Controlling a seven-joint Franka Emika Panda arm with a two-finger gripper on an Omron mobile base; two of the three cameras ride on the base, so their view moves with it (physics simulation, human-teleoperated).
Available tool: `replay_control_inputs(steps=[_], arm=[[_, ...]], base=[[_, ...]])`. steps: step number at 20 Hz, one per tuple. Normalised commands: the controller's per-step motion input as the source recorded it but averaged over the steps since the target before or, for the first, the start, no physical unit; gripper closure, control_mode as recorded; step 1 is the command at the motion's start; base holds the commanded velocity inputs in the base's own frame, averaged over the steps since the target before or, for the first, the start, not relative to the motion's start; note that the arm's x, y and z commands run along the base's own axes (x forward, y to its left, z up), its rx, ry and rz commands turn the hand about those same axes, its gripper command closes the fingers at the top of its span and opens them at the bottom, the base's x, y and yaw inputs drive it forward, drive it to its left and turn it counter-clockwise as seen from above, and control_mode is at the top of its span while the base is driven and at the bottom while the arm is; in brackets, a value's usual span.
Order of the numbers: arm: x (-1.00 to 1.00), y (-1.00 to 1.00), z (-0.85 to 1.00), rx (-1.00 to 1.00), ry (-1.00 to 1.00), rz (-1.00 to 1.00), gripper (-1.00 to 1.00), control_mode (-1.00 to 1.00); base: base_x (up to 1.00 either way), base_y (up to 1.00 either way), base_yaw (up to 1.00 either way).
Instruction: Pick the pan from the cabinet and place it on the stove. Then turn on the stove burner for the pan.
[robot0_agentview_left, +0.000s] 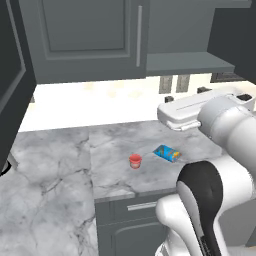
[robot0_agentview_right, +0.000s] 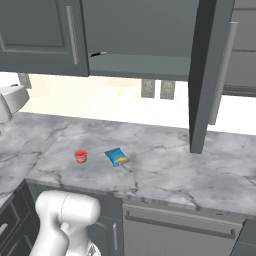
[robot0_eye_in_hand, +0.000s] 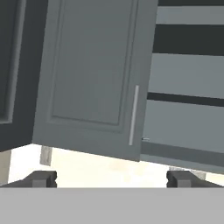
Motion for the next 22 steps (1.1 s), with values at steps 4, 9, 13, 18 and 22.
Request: replay_control_inputs(steps=[4, 9, 13, 18, 22], arm=[[0.10, -0.06, 0.26, 0.07, -0.16, -0.10, -1.00, -1.00], [0.30, -0.19, 0.04, 0.14, -0.09, -0.01, -1.00, -1.00], [0.61, -0.28, 0.00, 0.16, -0.01, 0.00, -1.00, -1.00], [0.67, -0.06, 0.00, 0.11, 0.00, -0.01, -1.00, -1.00], [0.53, 0.00, 0.00, 0.04, 0.00, -0.07, -1.00, -1.00]], base=[[0.00, 0.00, 0.00], [0.00, 0.00, 0.00], [0.00, 0.00, 0.00], [0.00, 0.00, 0.00], [0.00, 0.00, 0.00]])
